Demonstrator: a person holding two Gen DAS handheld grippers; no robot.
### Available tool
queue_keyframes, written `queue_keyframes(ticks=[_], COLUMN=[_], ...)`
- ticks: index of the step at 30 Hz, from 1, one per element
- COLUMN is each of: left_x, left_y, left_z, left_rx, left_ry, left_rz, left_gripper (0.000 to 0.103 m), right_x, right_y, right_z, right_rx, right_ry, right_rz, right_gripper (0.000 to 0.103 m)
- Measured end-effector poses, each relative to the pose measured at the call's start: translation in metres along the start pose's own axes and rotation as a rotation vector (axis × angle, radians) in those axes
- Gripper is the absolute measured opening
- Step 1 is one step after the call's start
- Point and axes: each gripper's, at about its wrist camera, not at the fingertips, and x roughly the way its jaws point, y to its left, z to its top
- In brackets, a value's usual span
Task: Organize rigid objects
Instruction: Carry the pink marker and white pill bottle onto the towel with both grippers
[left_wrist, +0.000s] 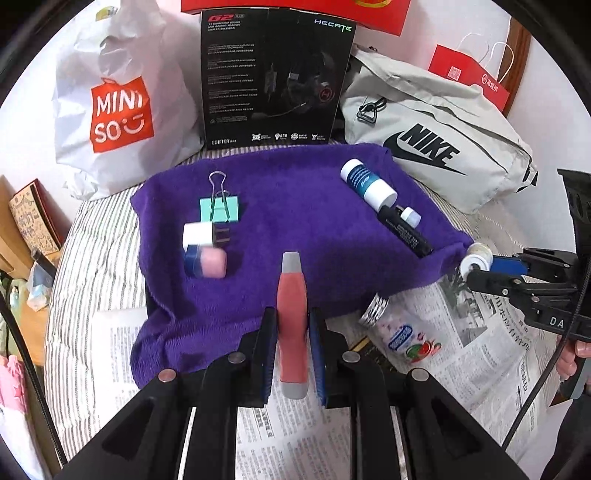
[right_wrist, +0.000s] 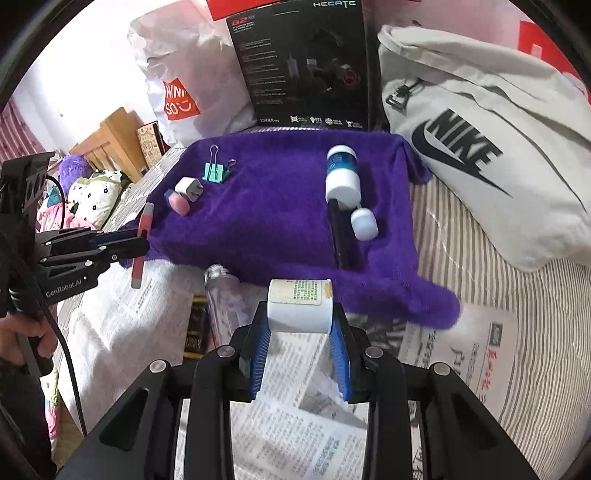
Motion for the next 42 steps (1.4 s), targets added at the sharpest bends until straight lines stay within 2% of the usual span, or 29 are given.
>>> queue_keyframes(ticks=[11,21,26,42], left_x=[0.005,0.019,0.034,0.084], left_y=[0.007,0.016,0.023,0.03], left_z=[0.019,0.038,0.048,0.067], left_rx=[-0.004,-0.004,-0.02,-0.043], left_ry=[-0.009,0.0,0.02,0.089], left_rz=[-0.021,-0.023,-0.046,-0.037], left_gripper=[0.017,0.017,0.017,0.017], right_x=[0.014,0.046,0.062,0.097], right_y=[0.005,0.005,0.005,0.006], right_z=[0.03,0.045,0.051,0.06], right_rx=[-0.011,-0.014,-0.008,-0.059], right_ry=[0.004,0.04,0.052,0.105], right_rz=[-0.012,-0.026,-0.025,-0.03], right_gripper=[0.031,0.031,0.031,0.031])
